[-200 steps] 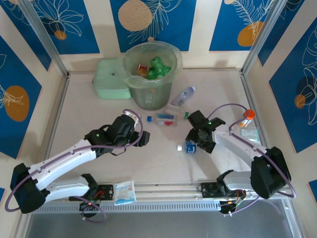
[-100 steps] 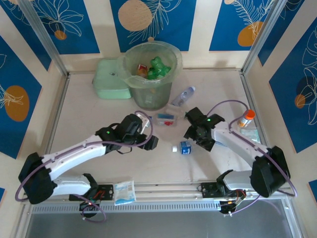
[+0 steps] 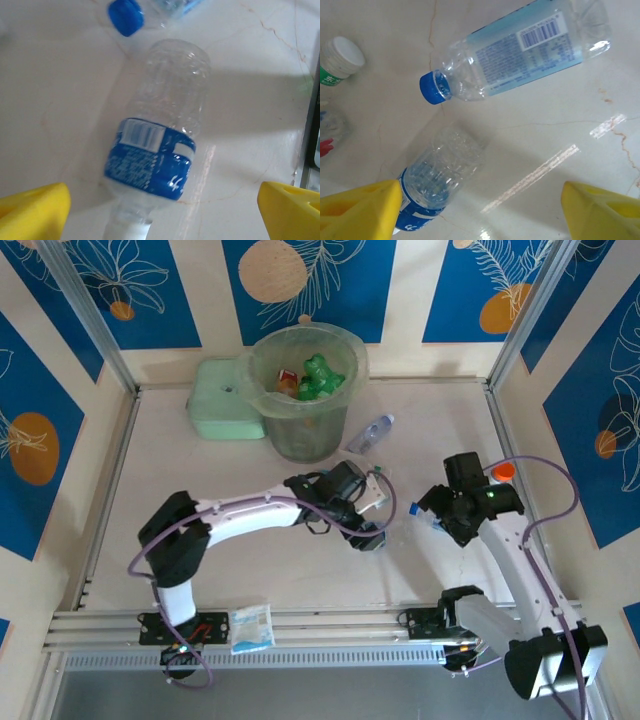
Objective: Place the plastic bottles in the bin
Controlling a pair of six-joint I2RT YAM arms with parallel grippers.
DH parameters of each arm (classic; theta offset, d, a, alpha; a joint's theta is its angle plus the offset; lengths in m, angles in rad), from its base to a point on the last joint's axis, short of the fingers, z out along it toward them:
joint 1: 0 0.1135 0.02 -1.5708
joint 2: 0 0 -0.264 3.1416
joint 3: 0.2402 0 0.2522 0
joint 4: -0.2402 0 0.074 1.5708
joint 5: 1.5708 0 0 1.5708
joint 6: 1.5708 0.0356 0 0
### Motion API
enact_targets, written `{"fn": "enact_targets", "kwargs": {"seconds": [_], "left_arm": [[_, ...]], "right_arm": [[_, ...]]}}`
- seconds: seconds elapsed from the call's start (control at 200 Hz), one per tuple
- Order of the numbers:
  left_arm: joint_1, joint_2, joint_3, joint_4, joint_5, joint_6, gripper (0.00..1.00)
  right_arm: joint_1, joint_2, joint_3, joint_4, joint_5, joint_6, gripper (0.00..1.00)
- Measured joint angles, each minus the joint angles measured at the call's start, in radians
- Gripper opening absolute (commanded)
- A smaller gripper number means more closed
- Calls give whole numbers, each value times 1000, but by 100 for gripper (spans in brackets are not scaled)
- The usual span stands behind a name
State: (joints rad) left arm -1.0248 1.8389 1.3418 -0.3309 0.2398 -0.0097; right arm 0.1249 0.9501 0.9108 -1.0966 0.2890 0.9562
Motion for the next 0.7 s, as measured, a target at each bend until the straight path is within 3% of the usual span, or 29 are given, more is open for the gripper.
{"fn": "enact_targets", "kwargs": {"seconds": [0.54, 0.7], "left_arm": [[-49, 253, 211, -56, -1, 137, 86], [-74, 298, 232, -84, -23, 163, 84]], "right_arm": [[-259, -31, -35, -15, -101, -116, 84], [-294, -30, -42, -9, -126, -124, 83]]}}
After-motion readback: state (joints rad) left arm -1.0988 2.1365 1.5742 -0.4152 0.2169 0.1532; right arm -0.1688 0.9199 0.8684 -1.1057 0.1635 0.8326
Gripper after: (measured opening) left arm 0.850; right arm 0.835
